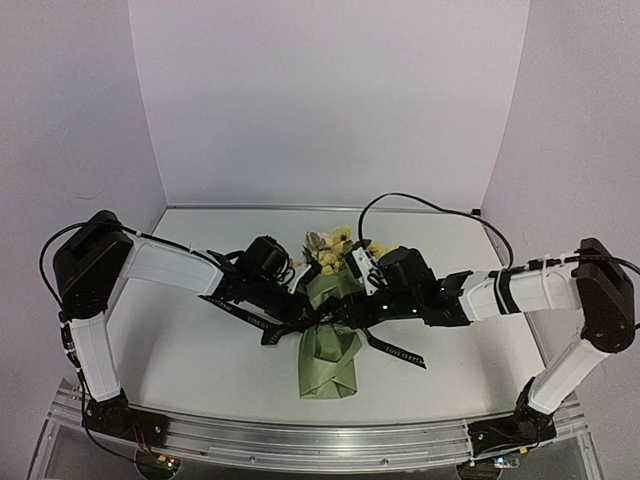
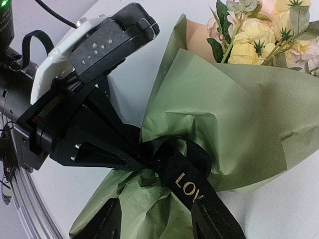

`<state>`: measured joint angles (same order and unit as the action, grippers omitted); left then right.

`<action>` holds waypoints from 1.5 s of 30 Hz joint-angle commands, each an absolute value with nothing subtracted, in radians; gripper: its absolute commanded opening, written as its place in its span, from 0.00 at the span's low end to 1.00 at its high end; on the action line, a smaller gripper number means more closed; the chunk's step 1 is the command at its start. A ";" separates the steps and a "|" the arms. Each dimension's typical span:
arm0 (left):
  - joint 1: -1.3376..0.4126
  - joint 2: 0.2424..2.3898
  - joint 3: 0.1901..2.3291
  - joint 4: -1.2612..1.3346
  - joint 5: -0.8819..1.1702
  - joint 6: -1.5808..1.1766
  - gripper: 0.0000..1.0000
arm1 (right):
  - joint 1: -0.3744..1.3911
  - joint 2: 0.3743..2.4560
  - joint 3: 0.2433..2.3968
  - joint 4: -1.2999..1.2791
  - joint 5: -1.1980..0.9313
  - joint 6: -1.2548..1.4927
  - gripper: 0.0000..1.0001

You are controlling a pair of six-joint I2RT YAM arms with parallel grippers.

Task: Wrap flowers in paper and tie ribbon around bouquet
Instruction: Cross the half-tied ribbon over the folded bouquet.

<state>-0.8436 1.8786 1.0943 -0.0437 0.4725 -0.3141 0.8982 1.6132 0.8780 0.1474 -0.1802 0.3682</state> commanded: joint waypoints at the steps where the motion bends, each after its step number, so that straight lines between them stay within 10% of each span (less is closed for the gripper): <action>1: -0.847 1.825 1.132 -0.045 0.488 -0.310 0.05 | 0.900 1.662 0.935 0.103 -0.170 0.311 0.47; 10: -0.847 1.821 1.131 -0.047 0.488 -0.306 0.05 | 0.901 1.692 0.947 0.104 -0.126 0.270 0.38; 21: -0.847 1.810 1.131 -0.041 0.489 -0.304 0.05 | 0.903 1.691 0.948 0.106 -0.105 0.275 0.00; 45: -0.847 1.766 1.117 -0.012 0.493 -0.308 0.05 | 0.924 1.675 0.975 0.105 -0.117 0.306 0.00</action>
<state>-0.8436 1.8259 1.0943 -0.0505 0.4781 -0.3141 0.9211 1.6867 0.9230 0.1021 -0.1245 0.2966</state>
